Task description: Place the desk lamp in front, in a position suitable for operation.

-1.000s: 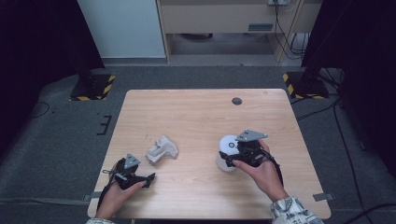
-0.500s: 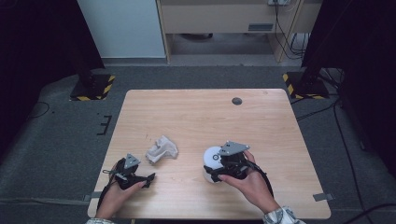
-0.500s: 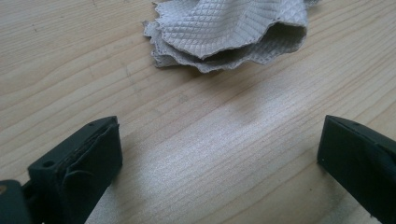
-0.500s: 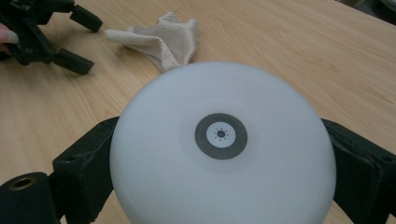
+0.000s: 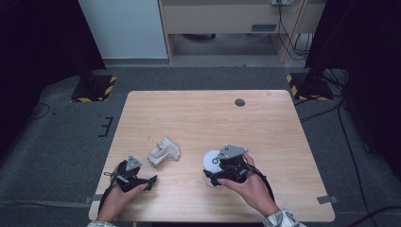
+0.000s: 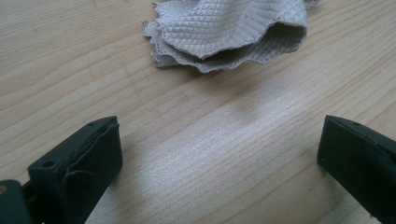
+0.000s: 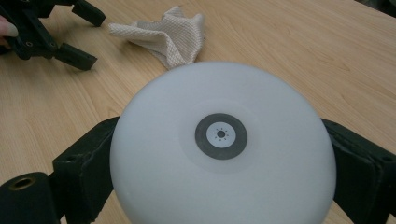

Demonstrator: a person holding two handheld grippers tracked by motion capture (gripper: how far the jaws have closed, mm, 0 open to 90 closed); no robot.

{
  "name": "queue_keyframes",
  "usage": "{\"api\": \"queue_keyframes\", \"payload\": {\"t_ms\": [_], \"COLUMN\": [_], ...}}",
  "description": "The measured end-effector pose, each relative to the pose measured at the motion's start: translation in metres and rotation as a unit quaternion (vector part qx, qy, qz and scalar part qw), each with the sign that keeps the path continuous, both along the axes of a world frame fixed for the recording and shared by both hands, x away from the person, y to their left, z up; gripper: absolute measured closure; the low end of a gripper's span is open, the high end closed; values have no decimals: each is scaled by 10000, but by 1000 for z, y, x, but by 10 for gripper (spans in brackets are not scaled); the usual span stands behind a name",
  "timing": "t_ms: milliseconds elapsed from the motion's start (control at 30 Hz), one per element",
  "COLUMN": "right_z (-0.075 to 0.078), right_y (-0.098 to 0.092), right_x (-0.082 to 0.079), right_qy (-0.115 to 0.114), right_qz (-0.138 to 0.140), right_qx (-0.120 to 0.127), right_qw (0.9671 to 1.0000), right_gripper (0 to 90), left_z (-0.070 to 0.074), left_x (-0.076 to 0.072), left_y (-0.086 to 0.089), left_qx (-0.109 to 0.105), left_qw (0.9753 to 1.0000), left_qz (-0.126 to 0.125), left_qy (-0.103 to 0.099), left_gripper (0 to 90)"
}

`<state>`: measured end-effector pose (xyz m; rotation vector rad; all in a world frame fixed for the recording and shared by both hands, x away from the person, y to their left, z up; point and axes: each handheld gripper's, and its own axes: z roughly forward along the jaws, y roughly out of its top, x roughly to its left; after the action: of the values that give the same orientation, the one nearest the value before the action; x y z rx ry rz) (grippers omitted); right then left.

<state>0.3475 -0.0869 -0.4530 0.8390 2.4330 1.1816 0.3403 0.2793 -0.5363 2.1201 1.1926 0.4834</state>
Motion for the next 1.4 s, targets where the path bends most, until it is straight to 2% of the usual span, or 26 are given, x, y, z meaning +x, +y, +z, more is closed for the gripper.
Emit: {"api": "queue_keyframes", "payload": {"t_ms": [267, 500, 533, 567, 633, 700, 1033, 1167, 1233, 1367, 1400], "right_z": [-2, -3, -3, -4, -5, -5, -9, -10, -12, -15, -15], "right_y": [0, 2, 2, 1, 1, 0, -12, -14, -15, -15, -16], "right_x": [1, 1, 1, 1, 0, 1, -4, -4, -4, -4, -4], "right_qy": [32, 48, 100, 57, 16, 109, 204, 193, 167, 184, 191], "right_qz": [-5, -33, -42, -154, -153, -144, -13, 10, -5, 38, 58], "right_qx": [-11, 73, 109, 161, 169, 250, 267, 276, 292, 311, 327], "right_qw": [10000, 10000, 9999, 9997, 9997, 9995, 9994, 9994, 9994, 9993, 9993], "right_gripper": [91, 90, 89, 79, 69, 35, 37, 39, 41, 43, 43], "left_z": [0, 0, 0, 0, 0, 0, 0, 2, 6, 17, 21], "left_x": [0, 0, 0, 0, 0, 0, 0, 1, 2, 3, 4], "left_y": [0, 0, 0, 0, 0, 0, 0, -2, -4, -8, -10], "left_qx": [1, 0, -1, -1, -1, -1, 6, 51, 108, 32, -25], "left_qw": [10000, 10000, 10000, 10000, 10000, 10000, 10000, 9999, 9996, 9998, 9997], "left_qz": [-1, 0, 0, 0, 0, 0, 3, -25, -142, -172, -157], "left_qy": [0, -1, -1, -1, -3, -4, 11, 127, 211, -59, -191], "left_gripper": [0, 0, 0, 0, 0, 0, 0, 0, 18, 47, 50]}}
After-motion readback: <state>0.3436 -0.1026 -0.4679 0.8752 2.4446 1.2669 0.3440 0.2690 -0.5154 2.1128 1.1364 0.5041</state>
